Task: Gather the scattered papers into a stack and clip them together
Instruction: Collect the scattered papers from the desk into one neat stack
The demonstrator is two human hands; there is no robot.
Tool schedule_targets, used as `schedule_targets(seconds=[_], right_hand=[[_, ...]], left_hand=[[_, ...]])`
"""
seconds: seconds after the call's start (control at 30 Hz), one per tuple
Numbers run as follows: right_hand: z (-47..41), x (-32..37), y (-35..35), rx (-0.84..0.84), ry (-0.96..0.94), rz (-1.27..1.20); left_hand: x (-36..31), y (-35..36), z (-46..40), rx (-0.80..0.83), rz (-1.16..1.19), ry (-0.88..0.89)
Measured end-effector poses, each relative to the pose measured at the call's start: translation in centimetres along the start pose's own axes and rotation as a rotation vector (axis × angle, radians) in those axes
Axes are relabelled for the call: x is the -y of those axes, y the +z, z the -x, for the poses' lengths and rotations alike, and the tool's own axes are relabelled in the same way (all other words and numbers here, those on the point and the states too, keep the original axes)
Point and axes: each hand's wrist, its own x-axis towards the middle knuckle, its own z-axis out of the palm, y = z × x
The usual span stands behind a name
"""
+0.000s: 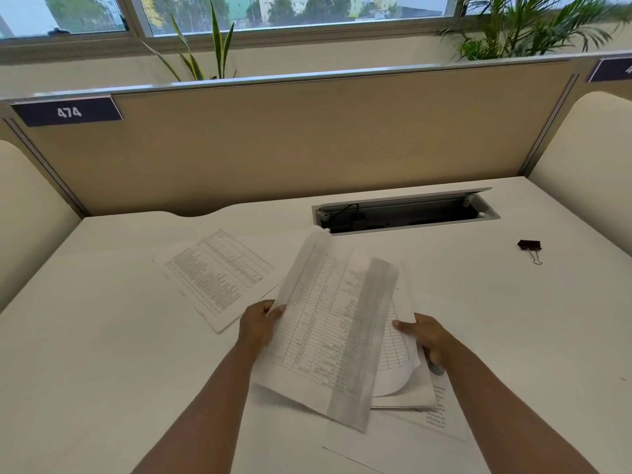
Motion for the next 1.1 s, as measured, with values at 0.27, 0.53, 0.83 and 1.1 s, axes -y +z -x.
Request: schedule_targets(seconds=[0.27,0.53,0.83,1.1], right_hand=[[-0.6,1.1,0.6,-0.145,-0.039,0.351],[3.5,6.7,1.2,-0.708,-0.596,0.650],[5.6,10.6,5.1,-0.174,-0.731,1.275],[3.7,8.1,1.6,-0.361,-0.314,0.375]], left_hand=[[-2.4,-1.3,-0.9,0.042,-0.014,0.121],[-7.8,-2.6,0.1,-0.104,-0.587,0.440],[-12.5,0.5,-0.1,-0.063,-0.950,0.870],[-4.1,-0.2,-1.7,-0.339,-0.394,0.277]])
